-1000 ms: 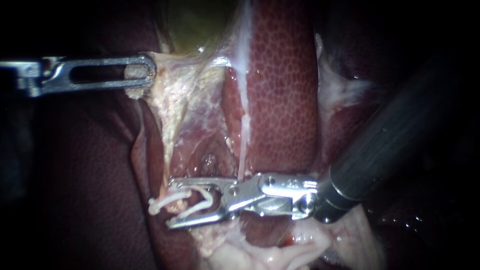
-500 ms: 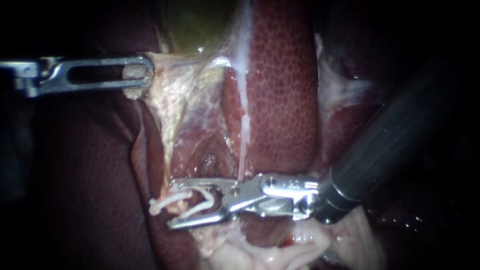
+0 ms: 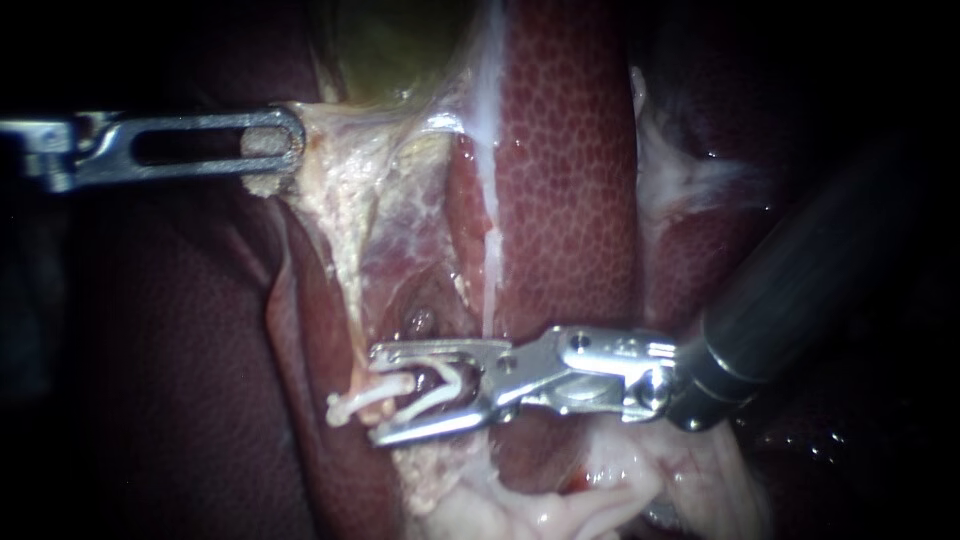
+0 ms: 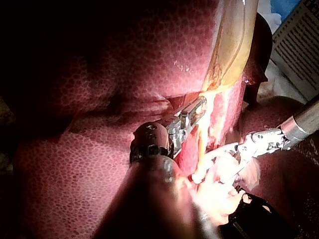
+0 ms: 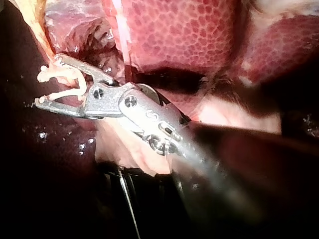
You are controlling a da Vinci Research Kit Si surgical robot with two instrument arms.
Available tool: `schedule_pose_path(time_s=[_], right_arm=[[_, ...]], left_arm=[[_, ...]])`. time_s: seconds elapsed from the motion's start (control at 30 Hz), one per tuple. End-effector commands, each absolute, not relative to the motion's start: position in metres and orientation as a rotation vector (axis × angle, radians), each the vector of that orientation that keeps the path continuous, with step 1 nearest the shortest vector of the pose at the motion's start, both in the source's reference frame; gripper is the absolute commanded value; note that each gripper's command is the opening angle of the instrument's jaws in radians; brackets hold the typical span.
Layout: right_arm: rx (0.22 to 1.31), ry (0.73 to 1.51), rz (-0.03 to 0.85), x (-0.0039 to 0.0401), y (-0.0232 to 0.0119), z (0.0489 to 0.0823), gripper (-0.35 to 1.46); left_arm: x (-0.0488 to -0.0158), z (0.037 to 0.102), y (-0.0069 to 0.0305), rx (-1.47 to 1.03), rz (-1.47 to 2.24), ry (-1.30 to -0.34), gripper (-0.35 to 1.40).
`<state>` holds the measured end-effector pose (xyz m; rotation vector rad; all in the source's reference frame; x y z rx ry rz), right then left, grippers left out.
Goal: Clipping second clip left tube
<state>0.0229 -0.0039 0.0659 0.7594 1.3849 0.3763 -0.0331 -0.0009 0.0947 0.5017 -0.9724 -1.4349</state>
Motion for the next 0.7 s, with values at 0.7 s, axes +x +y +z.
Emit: schedule_pose_path(time_s=[0.7], right_arm=[[0.752,1.384,0.383,0.0236,-0.0031,0.0678,0.54]], left_arm=[[-0.0332,0.0942,-0.001,0.5,-1.438,-0.971,-0.35]])
